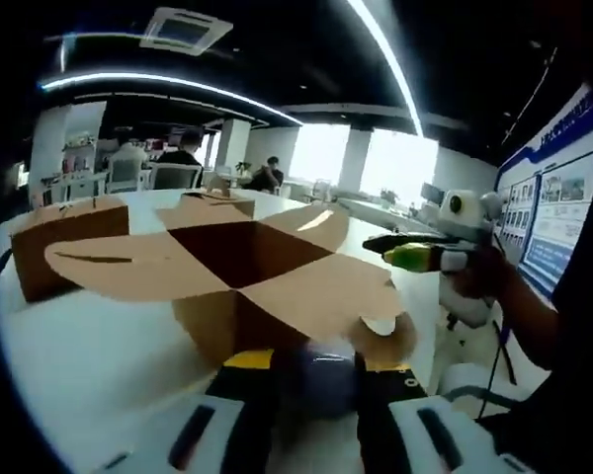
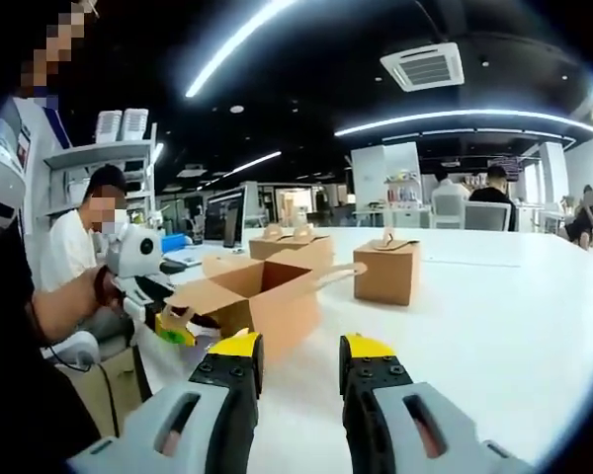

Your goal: Pick up one paper box from the group, open the paper box, and remove the item inside

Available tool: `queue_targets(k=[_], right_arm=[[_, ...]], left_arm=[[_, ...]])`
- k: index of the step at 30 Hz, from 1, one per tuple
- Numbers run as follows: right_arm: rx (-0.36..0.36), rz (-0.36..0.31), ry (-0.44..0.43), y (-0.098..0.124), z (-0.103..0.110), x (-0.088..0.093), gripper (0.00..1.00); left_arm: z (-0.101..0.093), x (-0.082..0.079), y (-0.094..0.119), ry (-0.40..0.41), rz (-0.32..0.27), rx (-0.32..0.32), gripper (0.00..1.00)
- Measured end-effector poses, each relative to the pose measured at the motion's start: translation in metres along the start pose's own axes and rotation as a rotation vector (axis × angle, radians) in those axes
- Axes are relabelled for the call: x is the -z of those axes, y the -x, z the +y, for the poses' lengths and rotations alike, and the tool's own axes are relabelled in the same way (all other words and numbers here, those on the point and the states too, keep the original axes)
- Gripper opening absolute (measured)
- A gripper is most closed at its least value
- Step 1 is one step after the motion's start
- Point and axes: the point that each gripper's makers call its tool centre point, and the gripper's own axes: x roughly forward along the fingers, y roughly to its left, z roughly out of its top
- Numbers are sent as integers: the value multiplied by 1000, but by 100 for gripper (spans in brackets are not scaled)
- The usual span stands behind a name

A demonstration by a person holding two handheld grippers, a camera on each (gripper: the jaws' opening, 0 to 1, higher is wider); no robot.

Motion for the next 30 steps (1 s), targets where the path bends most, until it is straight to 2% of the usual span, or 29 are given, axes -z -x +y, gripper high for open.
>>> queue_targets(k=[3, 9, 23, 30], right_arm=[[-3, 2, 1, -1, 1, 0, 32], [-6, -1, 0, -1, 2, 0, 32], [-11, -3, 10, -2, 6, -4, 32], [-13, -6, 21, -4, 6, -9, 32]], left_arm=[[-4, -4, 3, 15, -16, 22, 38], [-6, -1, 8, 23, -19, 26, 51], [-8, 2, 31, 18, -60, 0, 49], [9, 0, 61, 34, -106, -73, 47]])
